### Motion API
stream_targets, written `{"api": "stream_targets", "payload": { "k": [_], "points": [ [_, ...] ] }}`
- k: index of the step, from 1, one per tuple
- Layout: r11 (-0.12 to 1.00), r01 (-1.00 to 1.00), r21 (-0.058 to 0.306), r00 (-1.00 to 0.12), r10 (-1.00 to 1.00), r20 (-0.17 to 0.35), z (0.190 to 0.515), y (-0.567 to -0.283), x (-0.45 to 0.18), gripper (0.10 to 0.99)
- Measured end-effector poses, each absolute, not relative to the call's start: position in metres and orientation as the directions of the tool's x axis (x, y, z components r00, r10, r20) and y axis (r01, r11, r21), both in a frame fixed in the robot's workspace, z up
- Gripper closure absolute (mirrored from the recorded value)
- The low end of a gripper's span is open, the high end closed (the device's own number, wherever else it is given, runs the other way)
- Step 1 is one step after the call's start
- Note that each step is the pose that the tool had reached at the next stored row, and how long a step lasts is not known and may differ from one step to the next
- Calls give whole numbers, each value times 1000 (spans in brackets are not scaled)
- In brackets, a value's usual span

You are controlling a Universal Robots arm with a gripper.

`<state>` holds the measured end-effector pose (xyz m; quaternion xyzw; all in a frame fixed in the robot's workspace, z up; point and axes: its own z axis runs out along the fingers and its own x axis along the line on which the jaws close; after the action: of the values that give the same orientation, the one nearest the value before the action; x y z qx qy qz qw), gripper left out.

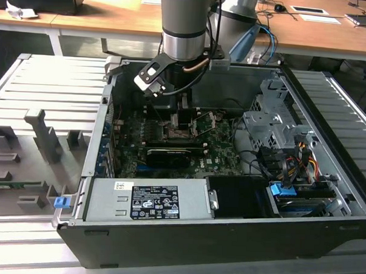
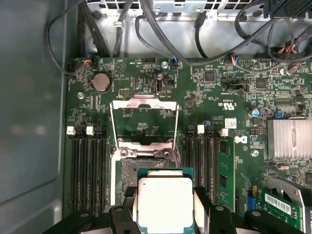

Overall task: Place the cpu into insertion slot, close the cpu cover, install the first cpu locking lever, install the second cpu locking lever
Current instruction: 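Place the cpu into insertion slot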

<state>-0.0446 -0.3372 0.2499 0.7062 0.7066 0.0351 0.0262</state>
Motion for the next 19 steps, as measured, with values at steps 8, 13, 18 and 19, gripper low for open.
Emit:
{"api": "stream_targets", "payload": {
  "k": [8,13,18,19],
  "points": [
    [0,996,87,-1,1000,13,249,-335,-48,545],
    [0,996,87,-1,1000,13,246,-334,-48,545],
    [0,996,87,-1,1000,13,244,-333,-48,545],
    [0,996,87,-1,1000,13,243,-332,-48,545]
  ]
}}
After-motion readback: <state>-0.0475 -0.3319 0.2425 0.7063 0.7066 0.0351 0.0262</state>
